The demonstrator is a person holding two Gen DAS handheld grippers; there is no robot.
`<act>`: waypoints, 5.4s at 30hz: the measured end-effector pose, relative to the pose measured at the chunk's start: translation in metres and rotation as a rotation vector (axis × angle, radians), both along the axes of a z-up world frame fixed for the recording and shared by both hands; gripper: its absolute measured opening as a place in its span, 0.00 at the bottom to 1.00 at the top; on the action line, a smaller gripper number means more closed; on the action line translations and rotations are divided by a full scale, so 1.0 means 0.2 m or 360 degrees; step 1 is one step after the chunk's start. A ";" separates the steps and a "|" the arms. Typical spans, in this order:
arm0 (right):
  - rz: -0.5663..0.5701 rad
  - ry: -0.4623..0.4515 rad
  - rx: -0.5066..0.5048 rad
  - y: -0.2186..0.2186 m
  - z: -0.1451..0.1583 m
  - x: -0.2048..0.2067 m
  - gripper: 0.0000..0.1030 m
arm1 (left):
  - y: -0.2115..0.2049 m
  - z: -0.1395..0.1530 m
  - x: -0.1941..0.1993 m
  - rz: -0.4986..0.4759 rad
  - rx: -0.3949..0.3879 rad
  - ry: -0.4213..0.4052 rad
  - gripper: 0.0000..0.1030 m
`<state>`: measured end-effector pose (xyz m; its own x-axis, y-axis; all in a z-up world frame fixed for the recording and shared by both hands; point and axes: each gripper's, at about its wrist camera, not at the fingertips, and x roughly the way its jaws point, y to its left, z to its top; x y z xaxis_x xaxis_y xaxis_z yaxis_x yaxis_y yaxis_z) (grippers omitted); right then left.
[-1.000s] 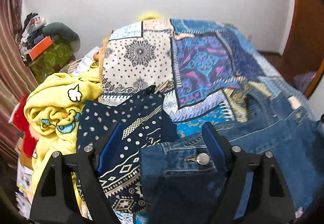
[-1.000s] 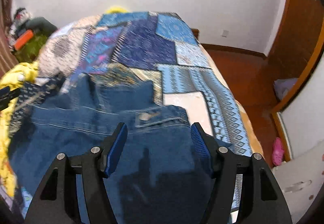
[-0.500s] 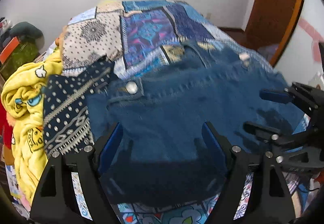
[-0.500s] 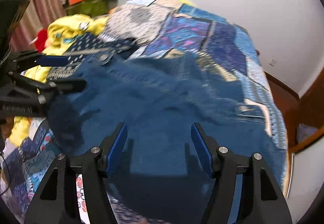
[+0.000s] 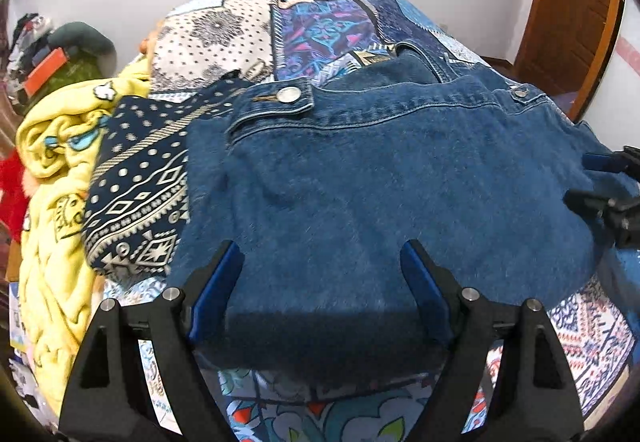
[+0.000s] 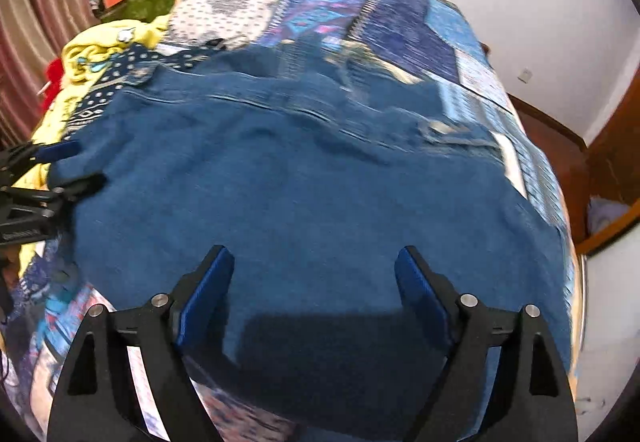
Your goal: Fold large clothes
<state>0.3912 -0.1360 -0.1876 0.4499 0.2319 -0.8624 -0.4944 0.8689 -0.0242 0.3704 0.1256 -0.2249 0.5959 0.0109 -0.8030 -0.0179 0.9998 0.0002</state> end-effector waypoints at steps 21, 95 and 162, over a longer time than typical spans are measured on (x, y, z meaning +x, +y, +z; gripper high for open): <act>-0.0413 -0.0140 -0.0158 -0.54 0.09 -0.09 0.85 | 0.18 0.11 -0.30 0.0257 -0.0046 -0.0093 0.85; 0.0292 0.0390 0.0346 0.49 -0.01 -0.07 0.95 | 0.10 0.60 -0.20 0.0272 -0.0745 -0.0781 0.10; -0.0325 0.0247 0.0382 -0.78 0.05 -0.14 0.96 | -0.55 0.19 -0.15 -0.0204 -0.0038 -0.0157 0.93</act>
<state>0.3633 -0.2917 -0.1777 0.3758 0.3552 -0.8559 -0.2915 0.9221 0.2546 0.3400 0.0153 -0.1879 0.6670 -0.0888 -0.7398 0.1109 0.9936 -0.0193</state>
